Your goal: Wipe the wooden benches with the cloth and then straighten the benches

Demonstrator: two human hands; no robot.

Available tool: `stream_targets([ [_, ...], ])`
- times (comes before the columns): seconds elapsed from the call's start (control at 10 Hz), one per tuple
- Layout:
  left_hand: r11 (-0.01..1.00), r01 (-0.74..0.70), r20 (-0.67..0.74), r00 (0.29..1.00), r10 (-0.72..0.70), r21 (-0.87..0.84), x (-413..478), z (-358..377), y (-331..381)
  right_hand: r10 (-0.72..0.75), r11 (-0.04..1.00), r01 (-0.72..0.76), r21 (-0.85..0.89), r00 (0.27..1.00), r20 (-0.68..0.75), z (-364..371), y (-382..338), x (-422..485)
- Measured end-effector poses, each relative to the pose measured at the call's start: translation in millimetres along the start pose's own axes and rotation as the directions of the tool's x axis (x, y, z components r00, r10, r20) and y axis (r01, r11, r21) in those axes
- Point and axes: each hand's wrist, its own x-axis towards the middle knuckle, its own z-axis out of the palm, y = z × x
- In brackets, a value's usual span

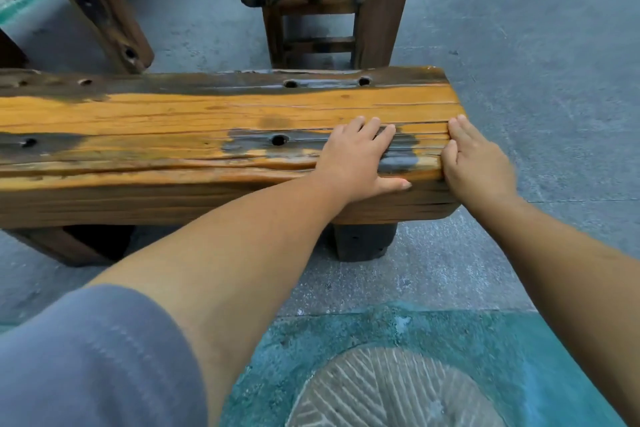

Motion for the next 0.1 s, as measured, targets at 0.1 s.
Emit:
stream_targets([
  [0.1, 0.967, 0.162, 0.31, 0.946, -0.095, -0.198, 1.2, -54.0, 1.5, 0.107, 0.975, -0.031, -0.222, 0.935, 0.338, -45.0, -45.3, -6.6],
])
